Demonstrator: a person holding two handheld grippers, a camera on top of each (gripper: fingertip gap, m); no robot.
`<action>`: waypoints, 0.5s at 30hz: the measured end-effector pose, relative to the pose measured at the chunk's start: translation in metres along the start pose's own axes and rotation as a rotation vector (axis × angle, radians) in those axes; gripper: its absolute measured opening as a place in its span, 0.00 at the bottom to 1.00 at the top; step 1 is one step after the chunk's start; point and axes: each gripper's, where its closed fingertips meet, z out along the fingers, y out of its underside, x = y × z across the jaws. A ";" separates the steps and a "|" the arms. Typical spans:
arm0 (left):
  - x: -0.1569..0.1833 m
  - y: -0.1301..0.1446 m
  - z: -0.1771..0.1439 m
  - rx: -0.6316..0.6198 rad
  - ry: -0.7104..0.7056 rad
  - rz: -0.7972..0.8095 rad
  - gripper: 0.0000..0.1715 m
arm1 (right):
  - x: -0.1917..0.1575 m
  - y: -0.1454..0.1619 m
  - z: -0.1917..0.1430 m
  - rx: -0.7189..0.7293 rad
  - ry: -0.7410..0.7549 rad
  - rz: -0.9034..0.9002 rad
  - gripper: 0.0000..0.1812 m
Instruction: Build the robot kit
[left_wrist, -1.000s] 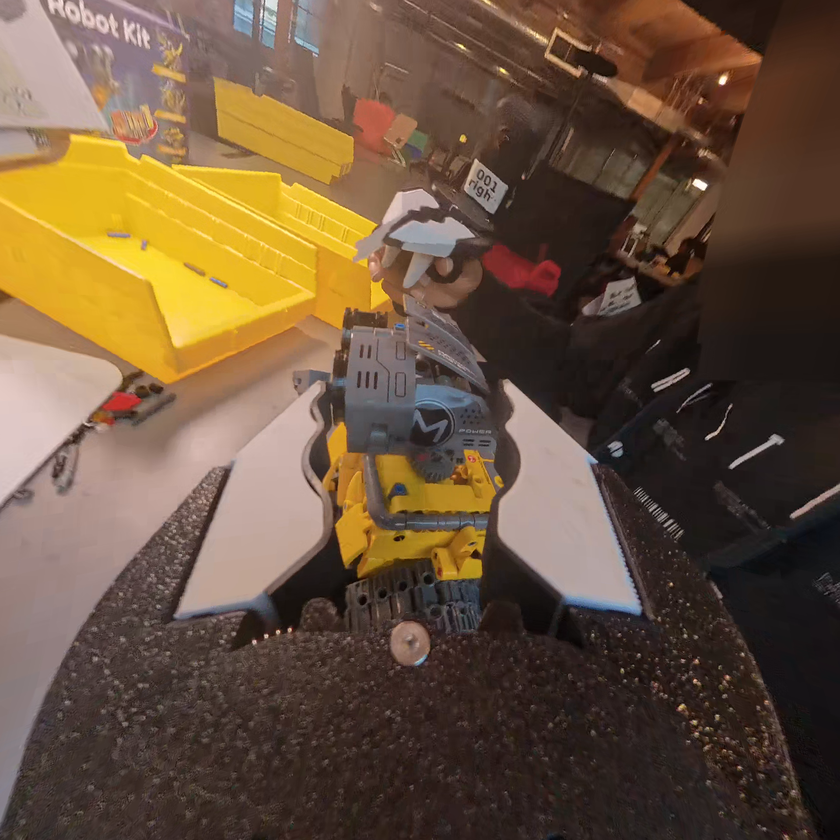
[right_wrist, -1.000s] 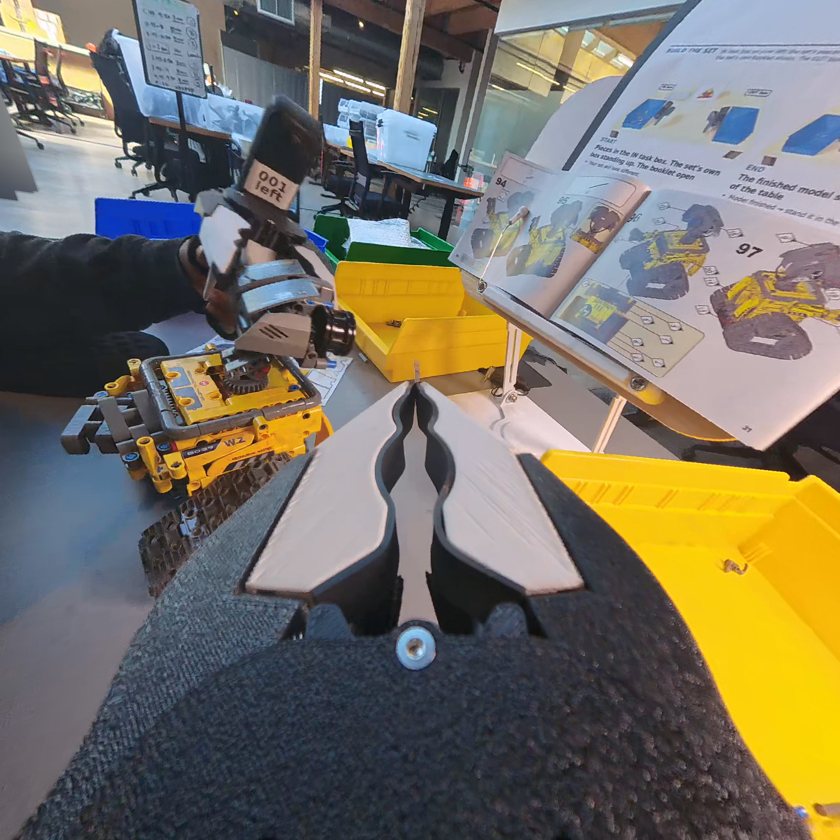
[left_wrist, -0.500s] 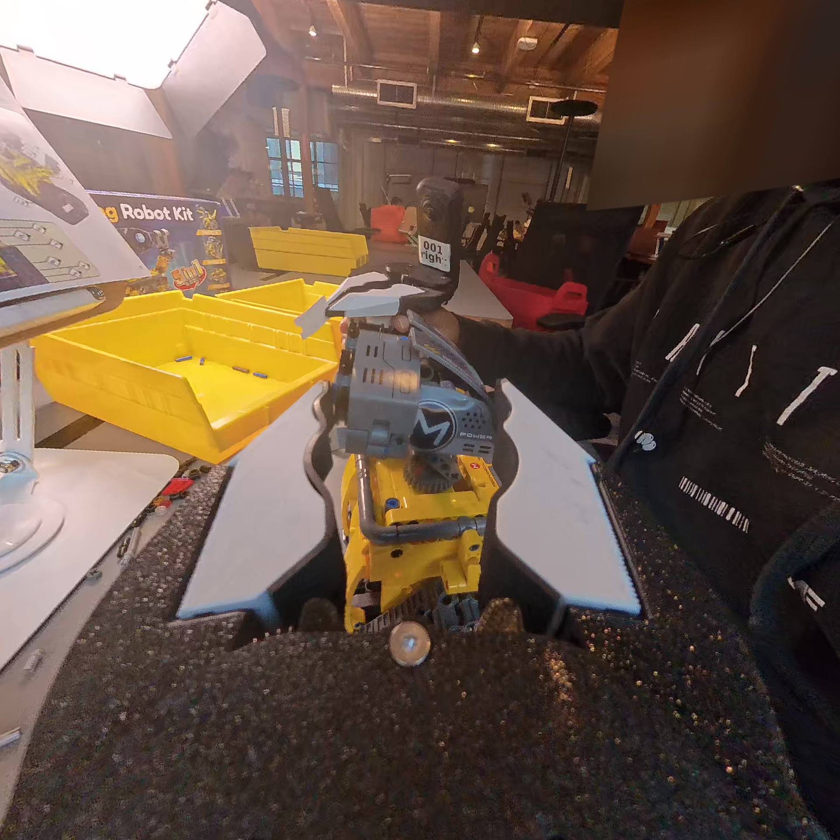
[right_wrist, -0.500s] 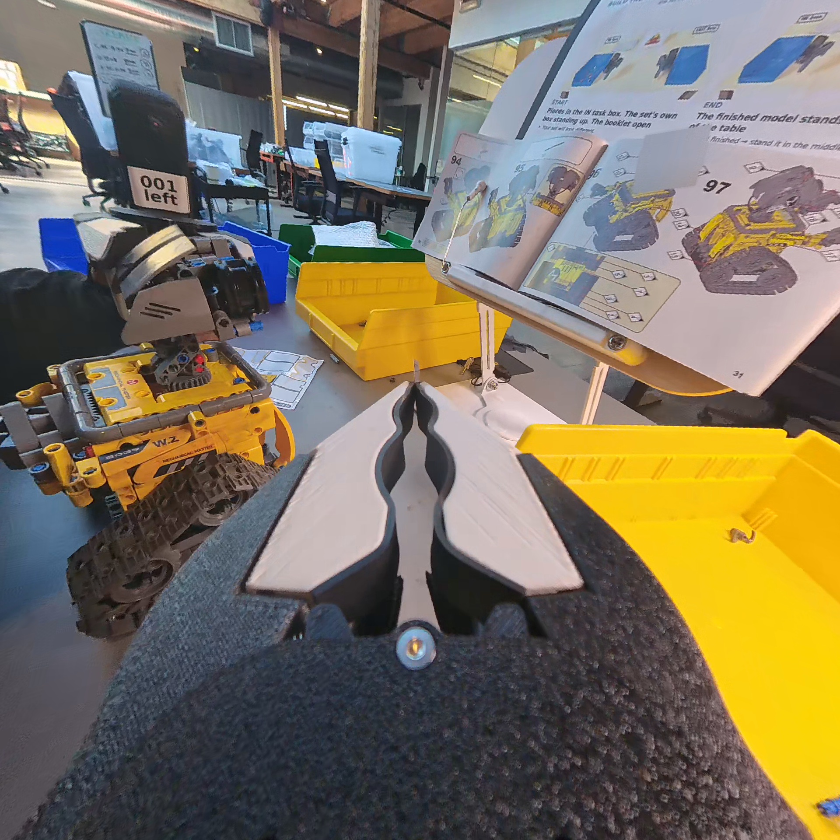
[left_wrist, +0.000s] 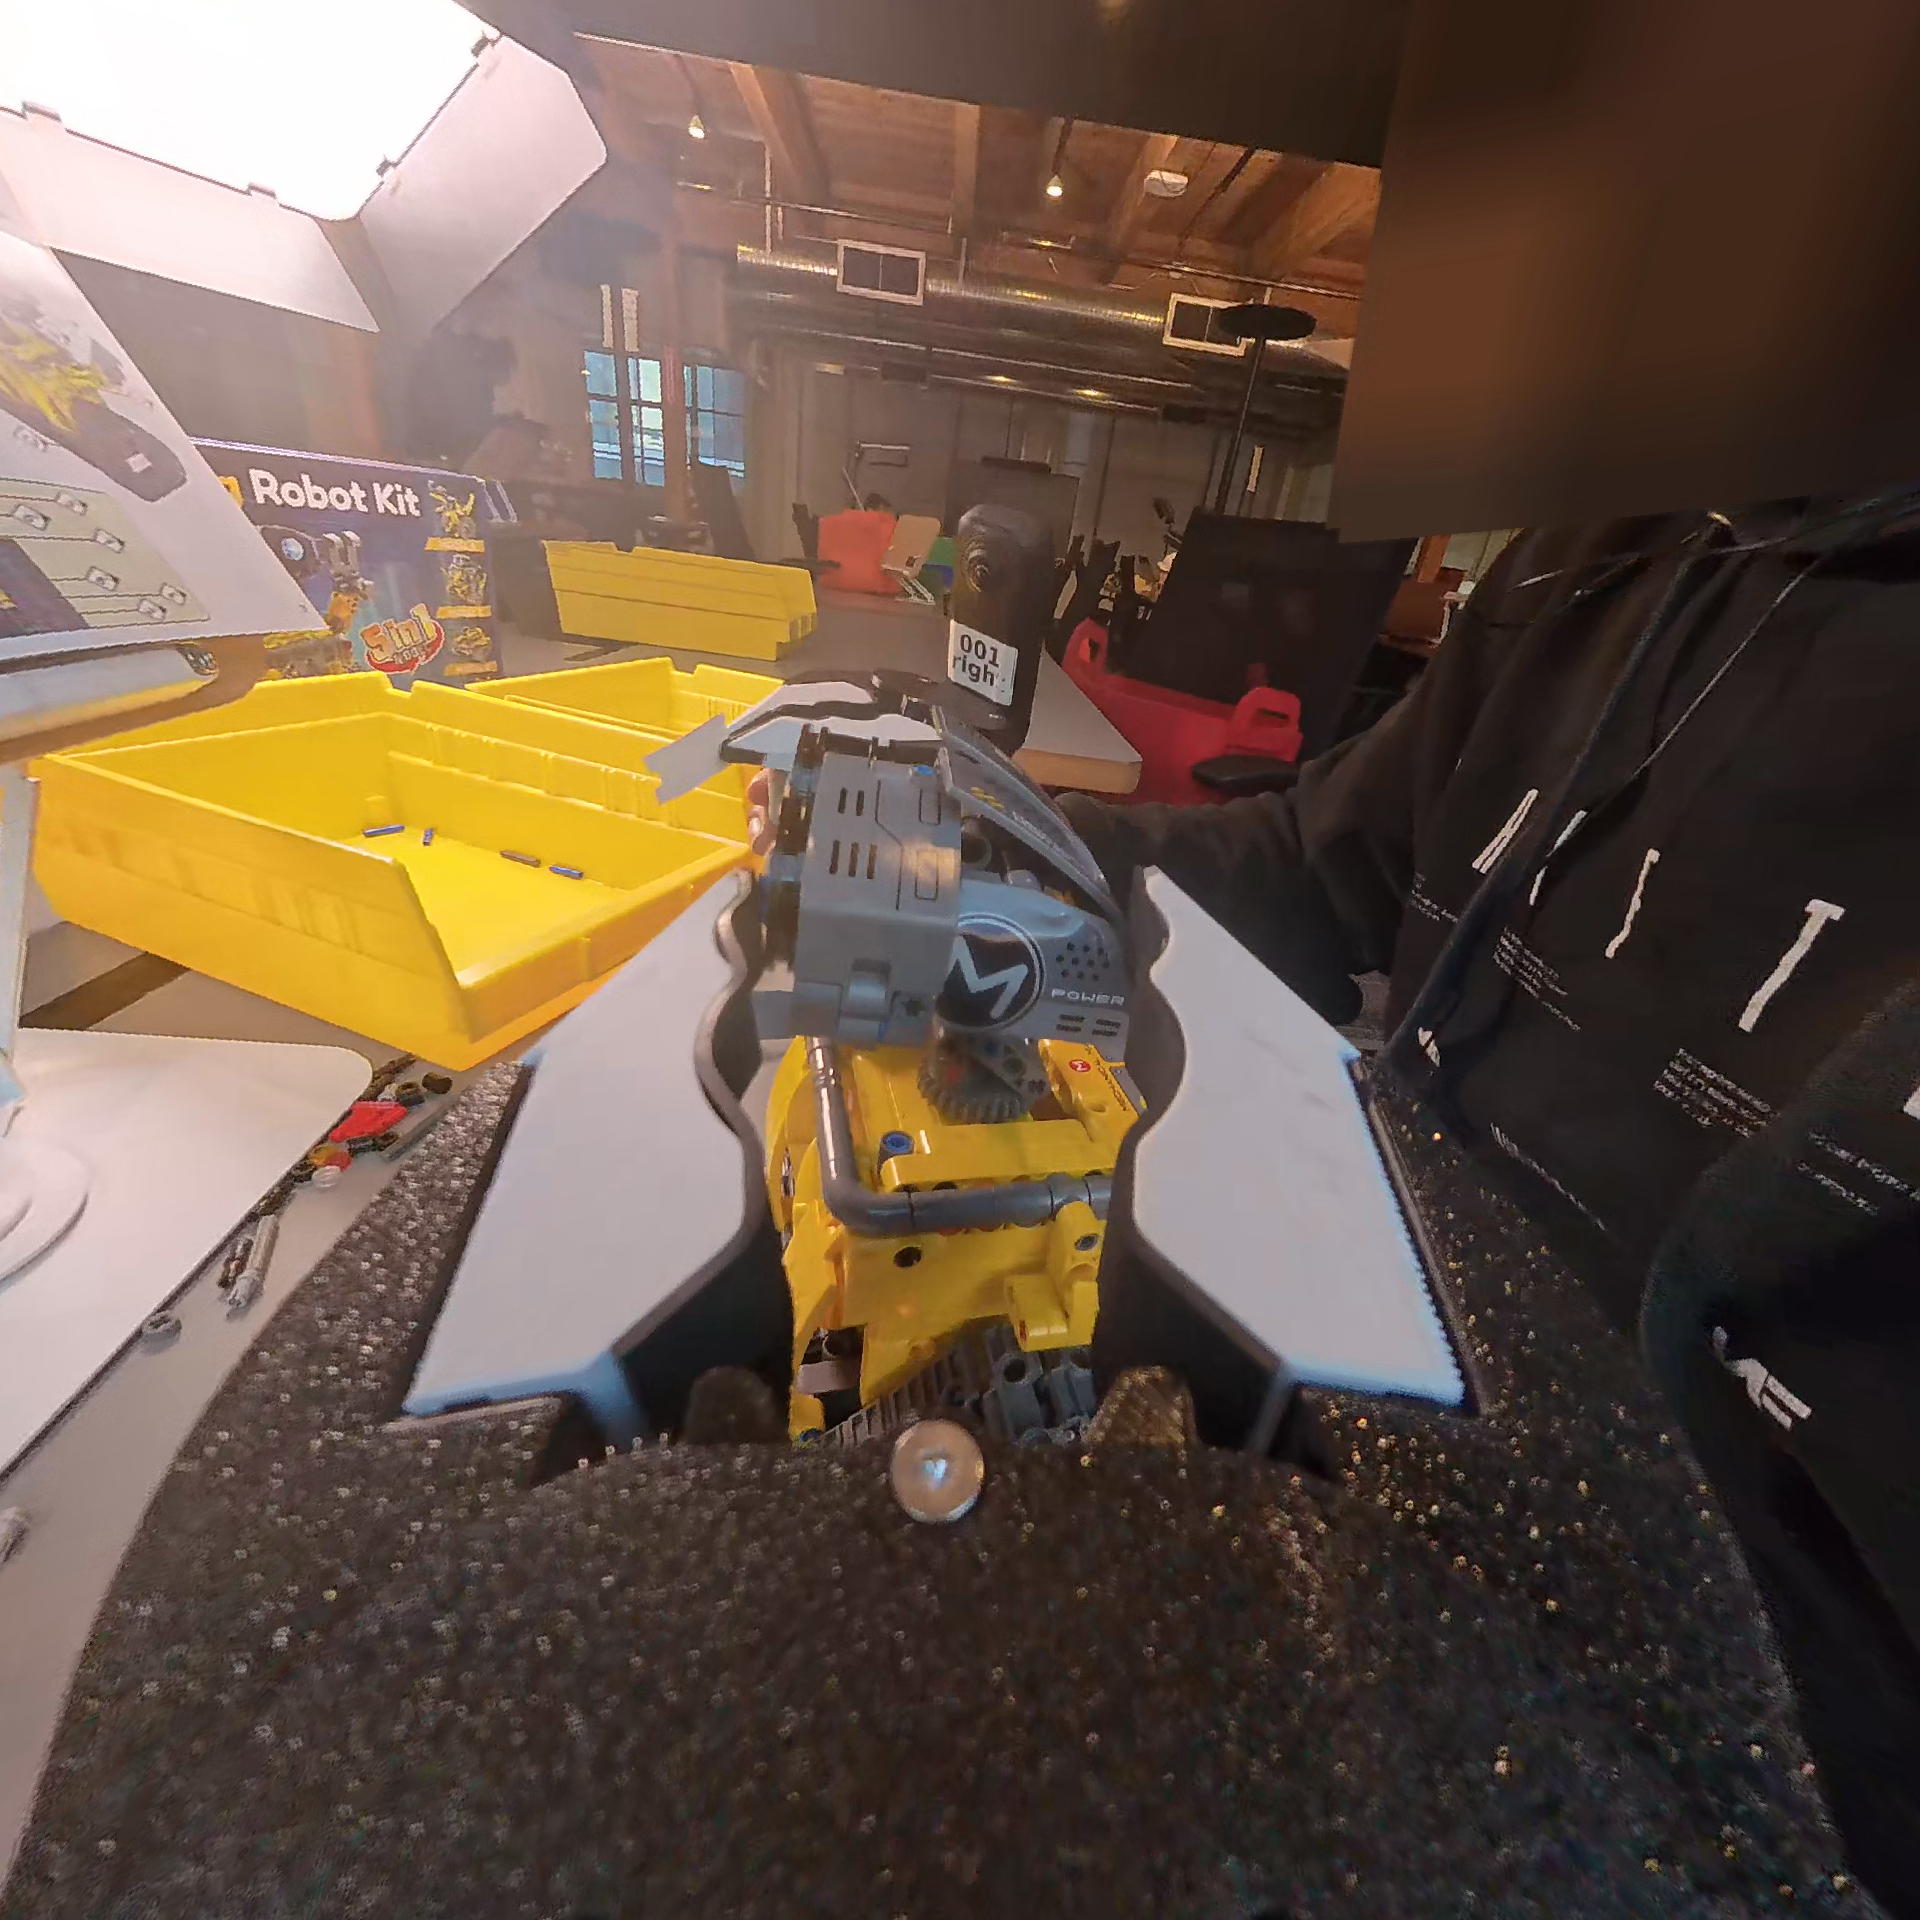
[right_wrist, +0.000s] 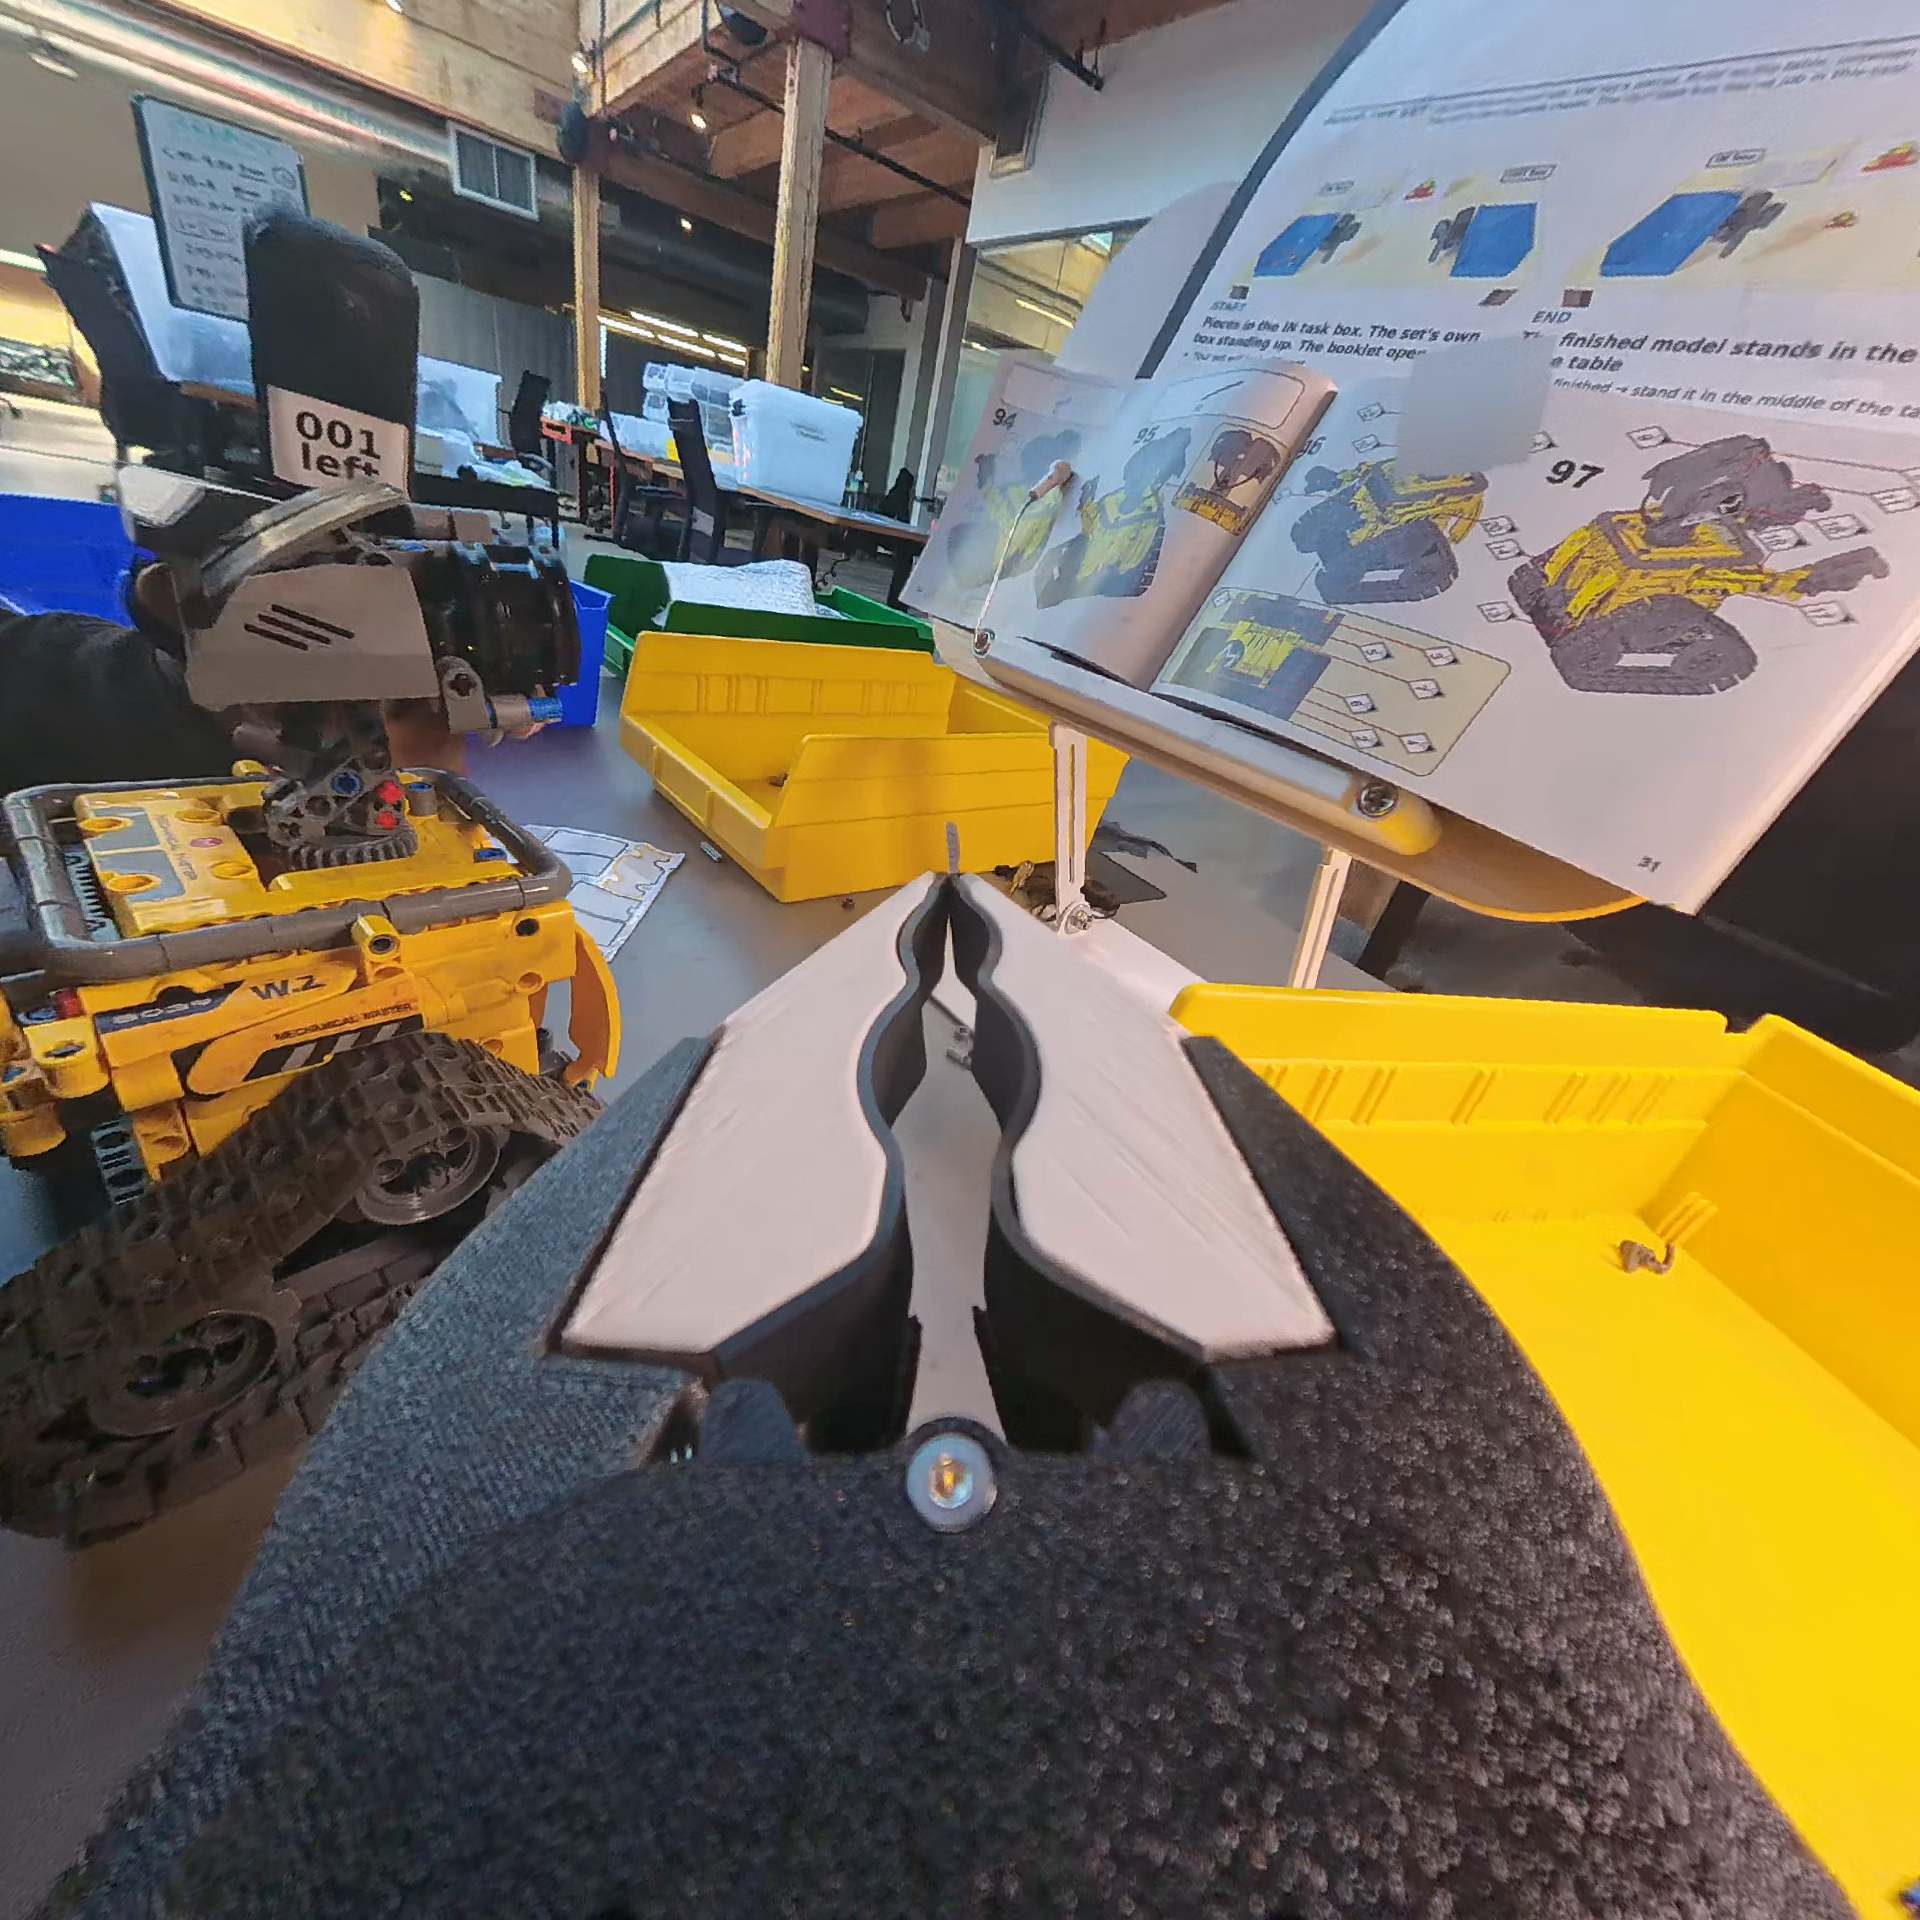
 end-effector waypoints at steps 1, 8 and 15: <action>0.001 0.000 0.000 -0.003 -0.004 0.008 0.40 | -0.002 -0.003 -0.001 0.016 -0.002 -0.022 0.00; 0.001 -0.001 0.002 0.022 0.001 0.002 0.40 | -0.020 -0.019 -0.009 0.054 0.069 -0.466 0.00; 0.000 -0.001 0.001 0.032 -0.004 -0.012 0.40 | -0.039 -0.017 -0.005 -0.021 0.136 -0.955 0.00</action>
